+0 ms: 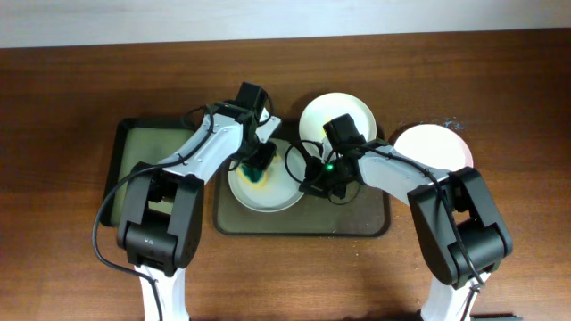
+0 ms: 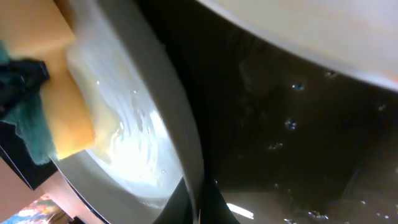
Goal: Clean dirty plates on tray and stack at the side
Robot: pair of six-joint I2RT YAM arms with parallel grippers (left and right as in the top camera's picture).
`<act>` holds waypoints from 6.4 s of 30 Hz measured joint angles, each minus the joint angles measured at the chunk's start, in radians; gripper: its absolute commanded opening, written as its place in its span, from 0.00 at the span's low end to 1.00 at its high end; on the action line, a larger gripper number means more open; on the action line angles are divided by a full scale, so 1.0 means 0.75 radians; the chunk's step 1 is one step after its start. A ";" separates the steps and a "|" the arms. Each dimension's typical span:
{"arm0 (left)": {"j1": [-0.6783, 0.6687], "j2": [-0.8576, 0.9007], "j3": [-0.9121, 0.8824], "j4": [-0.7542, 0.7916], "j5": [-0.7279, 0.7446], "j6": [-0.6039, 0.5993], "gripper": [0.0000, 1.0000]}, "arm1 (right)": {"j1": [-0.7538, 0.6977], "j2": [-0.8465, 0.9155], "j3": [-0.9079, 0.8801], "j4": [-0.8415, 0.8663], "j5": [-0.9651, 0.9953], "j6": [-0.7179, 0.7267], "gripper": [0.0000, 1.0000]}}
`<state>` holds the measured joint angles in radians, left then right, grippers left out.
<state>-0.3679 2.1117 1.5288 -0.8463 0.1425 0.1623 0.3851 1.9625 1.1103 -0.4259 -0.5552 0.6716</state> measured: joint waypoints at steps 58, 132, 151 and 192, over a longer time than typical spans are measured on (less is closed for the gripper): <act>-0.257 0.017 0.041 -0.442 -0.056 -0.444 0.00 | 0.031 0.009 -0.004 0.008 -0.036 -0.093 0.04; -0.001 -0.001 -0.077 0.114 0.208 -0.274 0.00 | 0.018 0.008 0.001 0.023 -0.035 -0.065 0.04; 0.043 0.033 0.400 -0.401 -0.373 -0.621 0.00 | 0.071 -0.237 -0.032 -0.334 0.261 -0.128 0.04; 0.042 0.033 0.400 -0.416 -0.293 -0.601 0.00 | 0.920 -0.728 0.133 -0.761 2.579 -0.174 0.04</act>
<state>-0.3363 2.1365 1.8290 -1.1580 -0.0776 -0.2882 1.0752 1.4162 1.2102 -0.9966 1.3788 0.5407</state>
